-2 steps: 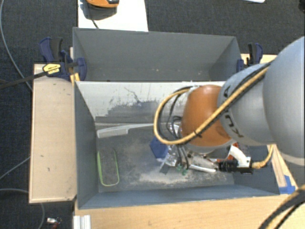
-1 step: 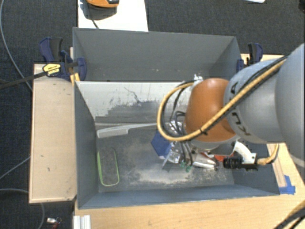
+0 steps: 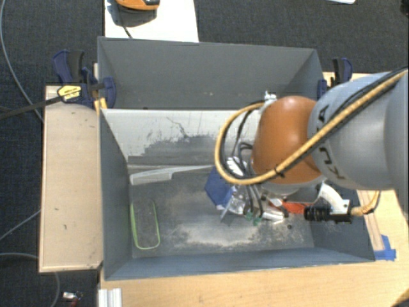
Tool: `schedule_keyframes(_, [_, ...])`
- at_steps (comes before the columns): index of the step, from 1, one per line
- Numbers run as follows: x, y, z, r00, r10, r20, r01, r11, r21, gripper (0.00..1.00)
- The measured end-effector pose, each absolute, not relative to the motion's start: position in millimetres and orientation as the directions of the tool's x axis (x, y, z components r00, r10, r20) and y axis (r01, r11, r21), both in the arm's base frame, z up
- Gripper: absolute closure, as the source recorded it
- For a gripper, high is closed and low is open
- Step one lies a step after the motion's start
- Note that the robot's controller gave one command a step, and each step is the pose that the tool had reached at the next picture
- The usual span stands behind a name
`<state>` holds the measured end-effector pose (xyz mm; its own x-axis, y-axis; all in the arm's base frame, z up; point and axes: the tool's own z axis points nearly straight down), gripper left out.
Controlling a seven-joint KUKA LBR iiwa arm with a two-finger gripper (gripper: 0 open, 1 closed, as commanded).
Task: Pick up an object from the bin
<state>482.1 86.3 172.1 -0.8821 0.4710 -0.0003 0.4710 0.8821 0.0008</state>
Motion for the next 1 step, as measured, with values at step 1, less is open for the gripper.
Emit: schedule_keyframes(1, [482.1, 86.1, 215.1, -0.883, 0.469, -0.001, 0.469, 0.883, 0.001, 1.00])
